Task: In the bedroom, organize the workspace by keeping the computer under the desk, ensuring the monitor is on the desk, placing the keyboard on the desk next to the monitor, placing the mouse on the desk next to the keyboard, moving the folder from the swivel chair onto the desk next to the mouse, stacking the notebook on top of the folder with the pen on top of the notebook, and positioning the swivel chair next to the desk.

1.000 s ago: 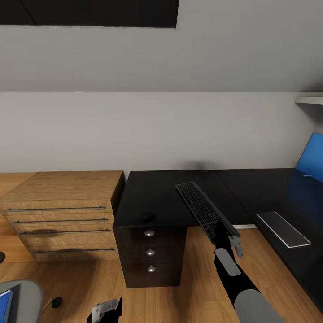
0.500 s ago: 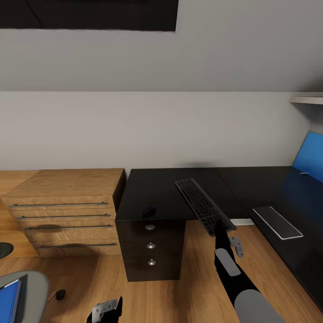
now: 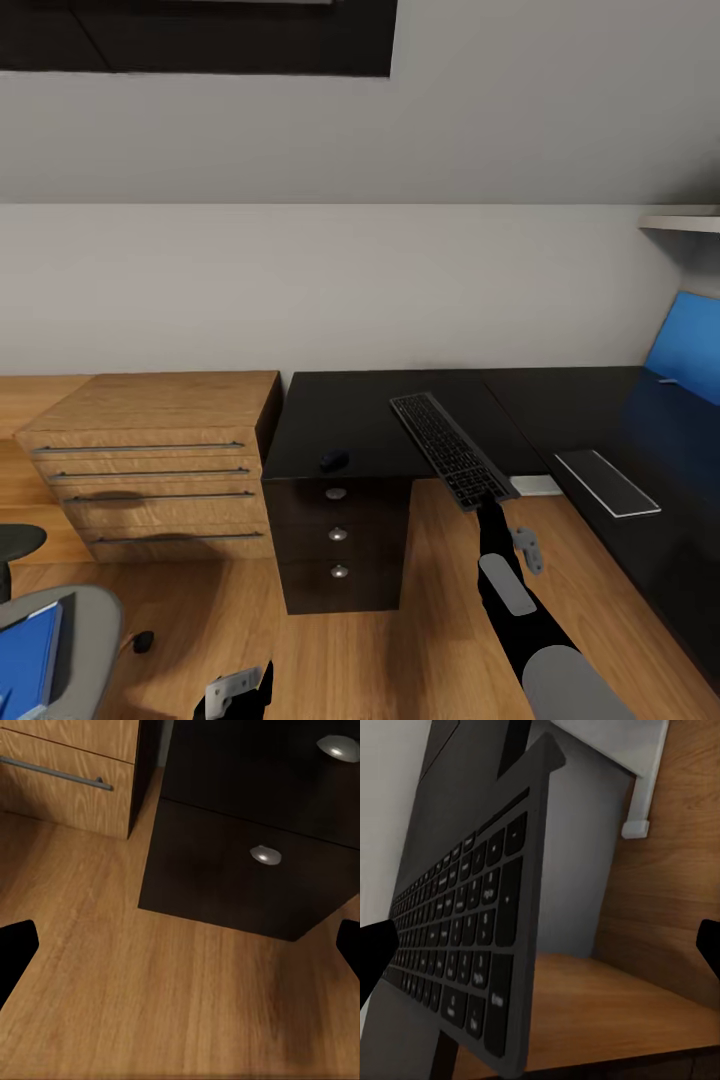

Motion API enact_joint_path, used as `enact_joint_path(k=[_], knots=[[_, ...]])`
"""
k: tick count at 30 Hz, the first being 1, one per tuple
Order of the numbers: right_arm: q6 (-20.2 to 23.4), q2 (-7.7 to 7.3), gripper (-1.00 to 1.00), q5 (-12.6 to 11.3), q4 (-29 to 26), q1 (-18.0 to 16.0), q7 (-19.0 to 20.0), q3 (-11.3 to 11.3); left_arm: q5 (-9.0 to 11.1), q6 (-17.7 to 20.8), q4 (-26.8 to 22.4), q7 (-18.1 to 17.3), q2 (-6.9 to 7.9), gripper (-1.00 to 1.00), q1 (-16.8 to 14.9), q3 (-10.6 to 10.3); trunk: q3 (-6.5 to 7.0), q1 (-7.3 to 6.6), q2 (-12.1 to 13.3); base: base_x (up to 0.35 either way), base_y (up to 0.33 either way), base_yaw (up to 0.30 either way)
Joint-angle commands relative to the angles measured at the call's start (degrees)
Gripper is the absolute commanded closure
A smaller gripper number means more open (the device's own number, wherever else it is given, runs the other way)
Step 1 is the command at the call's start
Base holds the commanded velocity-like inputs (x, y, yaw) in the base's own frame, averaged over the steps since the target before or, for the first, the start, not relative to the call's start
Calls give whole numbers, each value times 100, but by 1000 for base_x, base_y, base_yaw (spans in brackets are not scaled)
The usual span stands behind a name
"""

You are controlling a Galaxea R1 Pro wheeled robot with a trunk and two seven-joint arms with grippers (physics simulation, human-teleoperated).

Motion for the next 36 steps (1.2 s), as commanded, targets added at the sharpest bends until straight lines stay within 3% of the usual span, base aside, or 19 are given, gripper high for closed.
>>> enact_joint_path(k=[1,17,21,29,36], knots=[[-14,3,-100,-36,-6,-3,-3,-5,62,-14,8,-45,-1,-100,-5,-19,-6,-1,-3,-13,0,0],[-12,1,-100,-19,199,-3,6,5,62,-6,8,-45,-1,-100,-5,-24,-6,-1,-3,-158,0,0],[-13,13,-100,96,361,-3,8,14,62,-6,8,-45,2,-100,-5,-20,-6,-1,-3,-99,0,0],[-21,38,-100,737,547,-3,9,56,67,1,8,-37,7,-100,-5,-14,-6,-1,-3,-18,0,0],[-28,3,-100,1854,1654,-3,14,479,70,6,8,-31,8,-100,-5,-12,120,-154,278,-1,0,0]])
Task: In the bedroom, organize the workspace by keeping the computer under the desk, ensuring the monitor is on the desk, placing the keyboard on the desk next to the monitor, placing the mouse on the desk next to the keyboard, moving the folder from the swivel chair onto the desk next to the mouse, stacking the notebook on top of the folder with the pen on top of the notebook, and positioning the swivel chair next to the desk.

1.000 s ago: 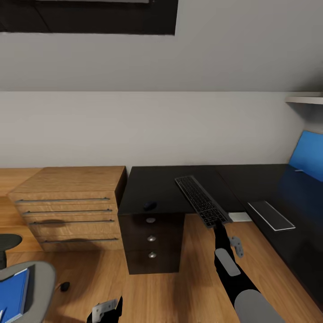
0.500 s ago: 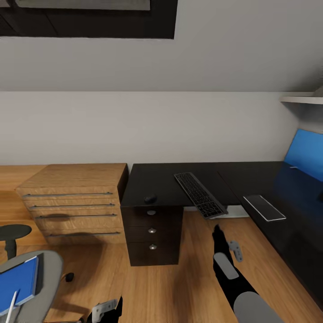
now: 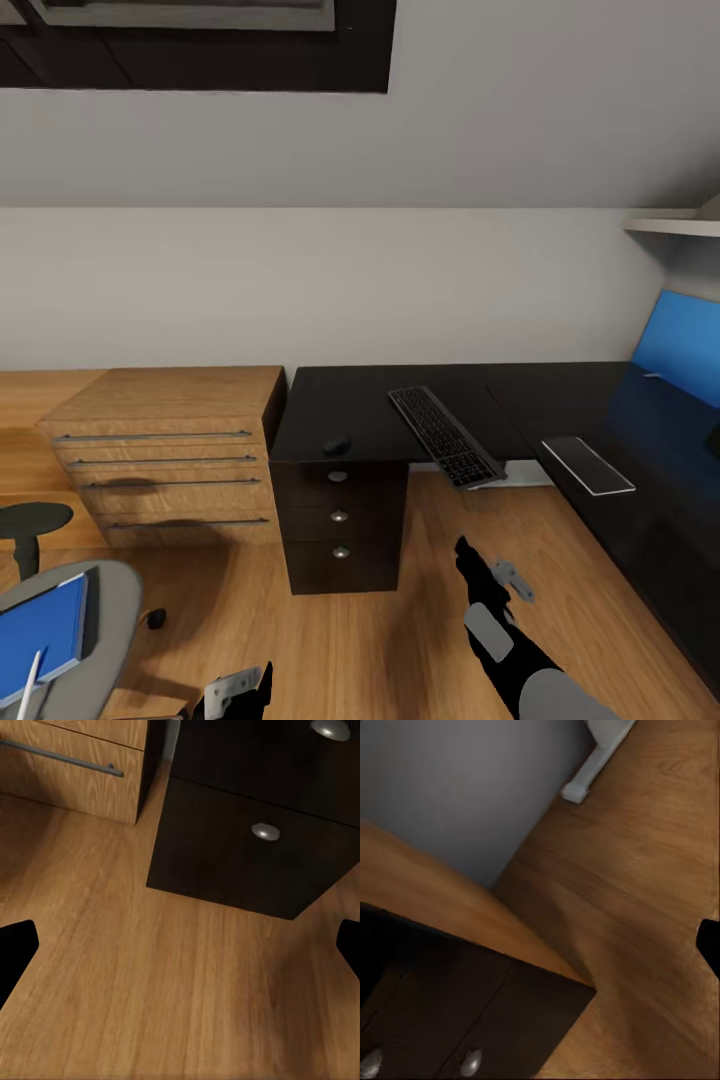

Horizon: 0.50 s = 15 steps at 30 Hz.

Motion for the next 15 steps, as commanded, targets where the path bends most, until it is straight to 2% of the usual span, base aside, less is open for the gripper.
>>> enact_joint_path(k=[1,2,4,7,9,12,15], knots=[[-12,0,-100,117,134,-3,-20,31,62,-11,9,-45,-1,-100,-5,-18,13,-23,39,0,0,0],[-13,-2,-100,334,417,-3,-22,73,61,1,9,-43,-1,-100,-5,-21,31,-45,79,0,0,0],[-14,-4,-100,590,892,-3,-23,111,58,75,9,-43,-1,-100,-5,-23,67,-89,159,0,0,0],[-6,-6,-100,775,1545,-3,-25,131,56,280,9,-36,-6,-100,-3,-28,121,-155,279,0,0,0],[5,-2,-100,832,1855,0,-39,136,56,453,9,-30,-8,-100,-4,-28,157,-199,359,0,0,0],[4,-7,-100,858,2000,19,-59,139,55,587,9,-31,-5,-100,-4,-28,211,-265,480,0,0,0],[-13,-99,-100,872,2088,66,-88,139,54,676,9,-39,-2,-100,-5,-28,211,-265,480,0,0,0]])
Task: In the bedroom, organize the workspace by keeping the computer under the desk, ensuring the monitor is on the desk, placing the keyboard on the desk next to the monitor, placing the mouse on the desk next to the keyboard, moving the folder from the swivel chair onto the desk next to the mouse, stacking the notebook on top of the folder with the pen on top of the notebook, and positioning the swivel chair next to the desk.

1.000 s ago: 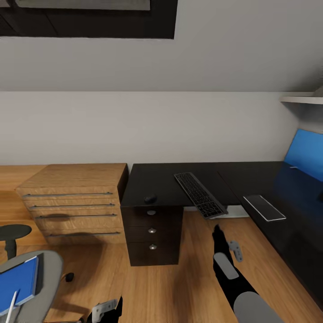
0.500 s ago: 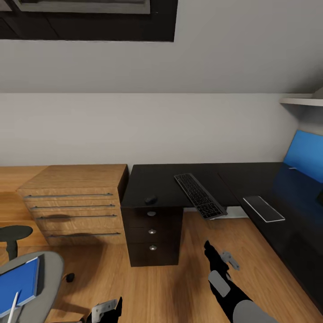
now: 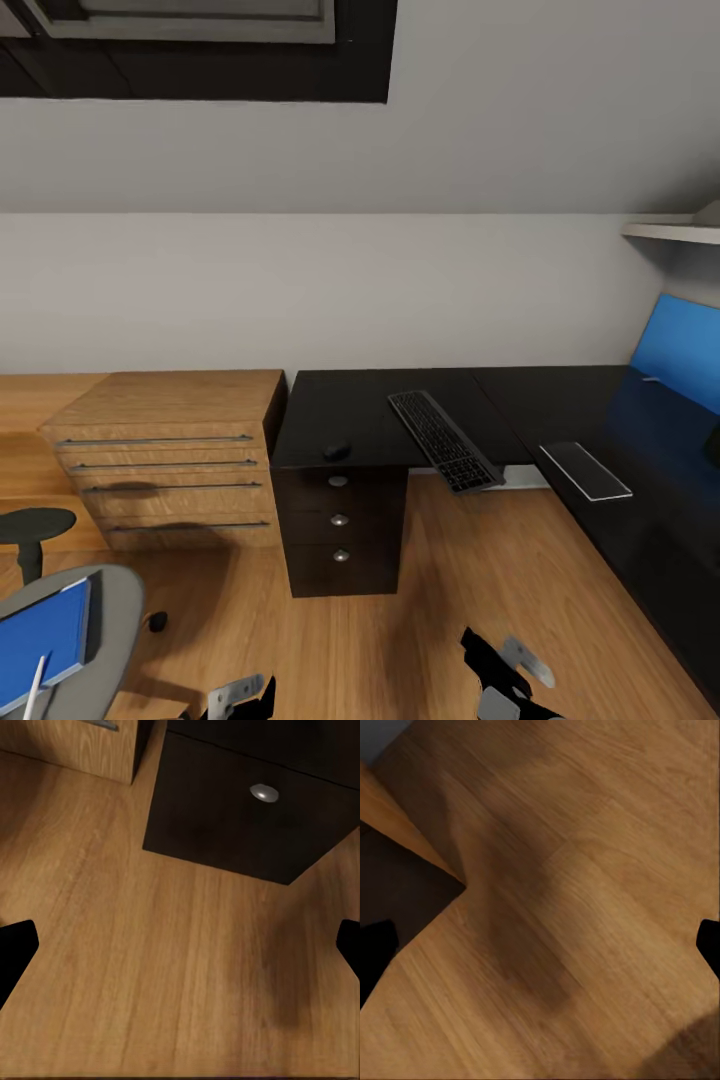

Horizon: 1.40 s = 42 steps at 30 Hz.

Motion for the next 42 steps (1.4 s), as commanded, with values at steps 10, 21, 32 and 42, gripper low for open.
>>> enact_joint_path(k=[10,21,32,42], knots=[[-99,-374,-100,267,71,339,43,75,66,52,10,-55,-8,-100,-5,-18,-6,0,-3,0,0,0],[-143,-195,-100,172,78,665,-31,207,86,79,3,-46,-201,-100,354,-17,84,-110,197,0,0,0],[-209,-227,-100,226,65,1023,-6,227,87,77,7,-40,-182,-100,712,-25,281,-352,638,0,0,0],[-215,-230,-100,229,63,1099,-7,228,87,80,7,-31,-178,-100,794,-25,461,-571,1039,0,0,0]])
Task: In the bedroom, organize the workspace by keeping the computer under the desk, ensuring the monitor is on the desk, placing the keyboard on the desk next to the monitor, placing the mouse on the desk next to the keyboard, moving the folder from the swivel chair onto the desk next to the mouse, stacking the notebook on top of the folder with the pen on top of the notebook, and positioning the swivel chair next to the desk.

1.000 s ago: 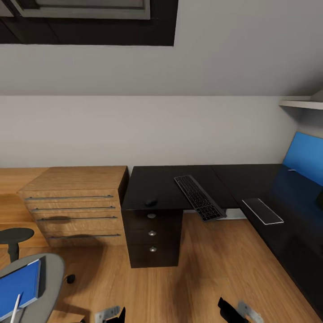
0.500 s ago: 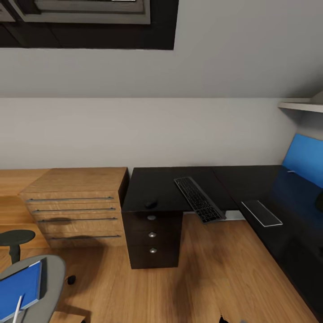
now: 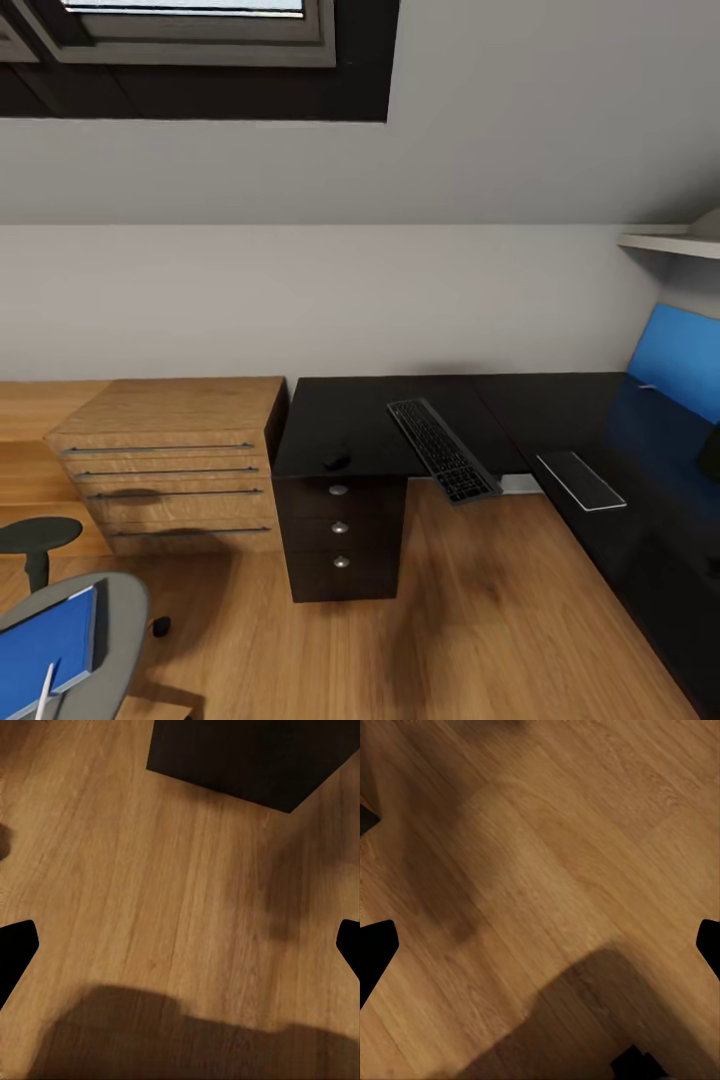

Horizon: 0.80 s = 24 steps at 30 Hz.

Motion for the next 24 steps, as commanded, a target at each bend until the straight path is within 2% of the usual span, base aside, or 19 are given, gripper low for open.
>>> enact_joint_path(k=[1,13,24], knots=[[-18,7,-100,-4,10,-6,-28,32,62,-16,11,-45,0,-100,-5,-19,13,-23,38,0,0,0],[-18,20,-100,-4,10,-8,-34,33,56,-21,11,-53,50,-100,-5,-19,31,-45,78,9,-6,0],[-21,20,-100,-4,10,-8,-33,33,53,-21,13,-62,96,-100,-5,-19,31,-45,78,200,-86,0]])
